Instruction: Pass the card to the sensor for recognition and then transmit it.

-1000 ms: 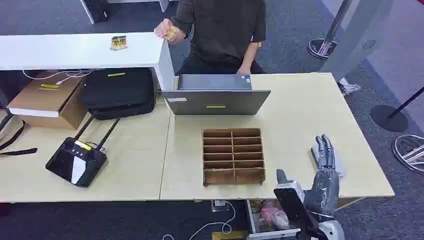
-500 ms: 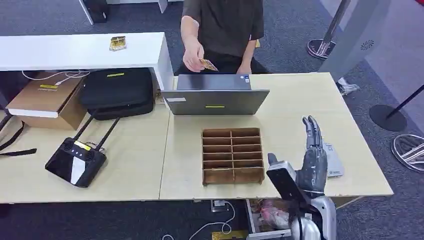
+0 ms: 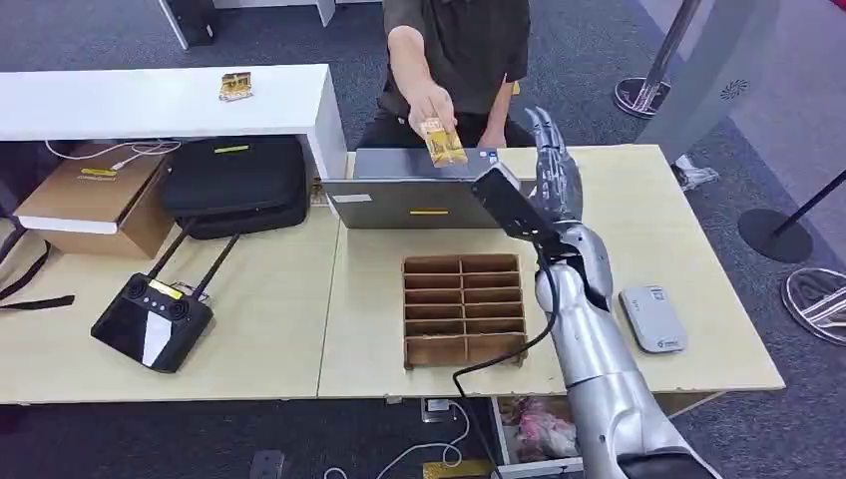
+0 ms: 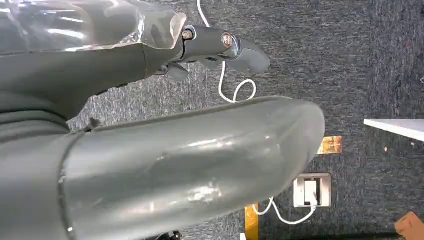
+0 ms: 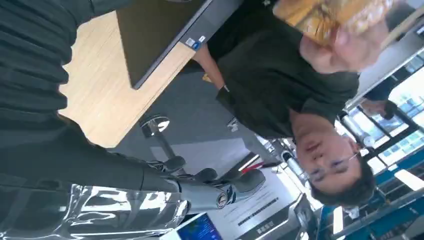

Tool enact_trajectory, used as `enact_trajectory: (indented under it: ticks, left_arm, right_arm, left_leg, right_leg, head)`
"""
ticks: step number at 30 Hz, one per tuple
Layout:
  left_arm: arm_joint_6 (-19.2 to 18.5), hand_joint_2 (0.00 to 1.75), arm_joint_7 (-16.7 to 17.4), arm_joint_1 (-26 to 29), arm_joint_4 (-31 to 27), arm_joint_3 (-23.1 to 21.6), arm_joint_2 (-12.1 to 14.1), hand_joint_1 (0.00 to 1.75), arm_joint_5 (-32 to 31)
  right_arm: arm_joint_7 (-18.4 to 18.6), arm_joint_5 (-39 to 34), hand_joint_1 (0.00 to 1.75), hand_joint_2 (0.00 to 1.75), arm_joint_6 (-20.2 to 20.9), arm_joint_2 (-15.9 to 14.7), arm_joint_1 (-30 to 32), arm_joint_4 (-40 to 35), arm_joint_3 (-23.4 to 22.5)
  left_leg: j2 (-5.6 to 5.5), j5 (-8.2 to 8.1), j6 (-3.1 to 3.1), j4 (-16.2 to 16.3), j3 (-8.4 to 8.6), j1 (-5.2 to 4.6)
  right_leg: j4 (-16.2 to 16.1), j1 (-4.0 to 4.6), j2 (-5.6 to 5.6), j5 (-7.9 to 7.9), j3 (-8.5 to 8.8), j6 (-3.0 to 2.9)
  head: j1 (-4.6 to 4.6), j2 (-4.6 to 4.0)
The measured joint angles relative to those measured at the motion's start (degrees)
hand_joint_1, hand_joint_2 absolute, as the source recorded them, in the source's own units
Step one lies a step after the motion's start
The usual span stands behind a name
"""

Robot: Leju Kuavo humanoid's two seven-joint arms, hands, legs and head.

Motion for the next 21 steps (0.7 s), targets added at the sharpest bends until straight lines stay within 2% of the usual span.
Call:
enact_trajectory:
  ticks: [7, 21]
  left_arm:
    - [0.4, 0.0, 0.0, 0.0, 0.0, -0.1, 0.1, 0.0, 0.5]
    - [0.7, 0.0, 0.0, 0.1, 0.0, -0.2, 0.2, 0.0, 0.6]
  right_arm:
    - [-0.1, 0.1, 0.0, 1.75, -0.9, 0.4, -1.7, 3.7, 0.7]
    - [-0.1, 0.7, 0.0, 1.75, -1.8, 0.4, -1.8, 5.4, 1.6]
  left_leg:
    - [-0.05, 0.0, 0.0, 0.0, -0.09, -0.01]
    - [-0.05, 0.0, 0.0, 0.0, -0.09, 0.0]
  right_leg:
    - [0.0, 0.0, -0.05, -0.02, -0.06, 0.01]
    - [0.0, 0.0, -0.05, -0.01, -0.07, 0.01]
  head:
    - [0.0, 0.0]
    - [0.0, 0.0]
